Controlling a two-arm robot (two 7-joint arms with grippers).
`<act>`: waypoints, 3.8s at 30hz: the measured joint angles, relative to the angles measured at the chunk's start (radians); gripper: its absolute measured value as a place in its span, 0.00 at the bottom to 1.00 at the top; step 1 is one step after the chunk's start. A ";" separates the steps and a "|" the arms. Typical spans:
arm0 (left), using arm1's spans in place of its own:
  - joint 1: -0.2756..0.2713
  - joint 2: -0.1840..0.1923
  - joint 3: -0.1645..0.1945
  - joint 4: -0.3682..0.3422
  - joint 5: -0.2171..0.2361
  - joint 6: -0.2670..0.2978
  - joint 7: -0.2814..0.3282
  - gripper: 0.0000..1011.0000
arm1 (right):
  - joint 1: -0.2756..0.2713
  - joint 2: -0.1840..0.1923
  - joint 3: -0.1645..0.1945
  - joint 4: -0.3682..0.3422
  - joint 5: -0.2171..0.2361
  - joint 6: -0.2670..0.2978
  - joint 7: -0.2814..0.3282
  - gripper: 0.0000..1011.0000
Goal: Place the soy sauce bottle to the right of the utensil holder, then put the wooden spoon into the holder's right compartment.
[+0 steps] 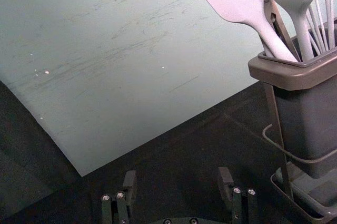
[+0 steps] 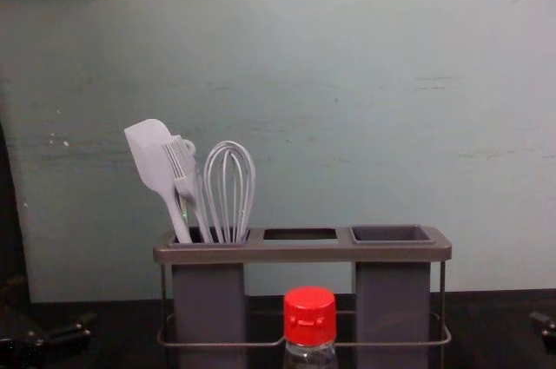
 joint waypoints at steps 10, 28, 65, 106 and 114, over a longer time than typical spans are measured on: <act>0.000 0.000 0.000 0.000 0.000 0.000 0.000 0.99 | 0.000 0.000 0.000 0.000 0.000 0.000 0.000 0.99; 0.000 0.000 0.000 0.000 0.000 0.000 0.000 0.99 | 0.000 0.000 0.000 0.000 0.000 0.000 0.000 0.99; 0.000 0.000 0.000 0.000 0.000 0.000 0.000 0.99 | -0.270 0.165 0.197 -0.289 0.171 -0.094 0.151 0.99; 0.000 0.000 0.000 0.000 0.000 0.000 0.000 0.99 | -0.251 0.125 0.066 -0.474 0.307 0.062 0.602 0.99; 0.000 0.000 0.000 0.000 0.000 0.000 0.000 0.99 | -0.171 0.049 0.005 -0.420 0.256 0.121 0.586 0.99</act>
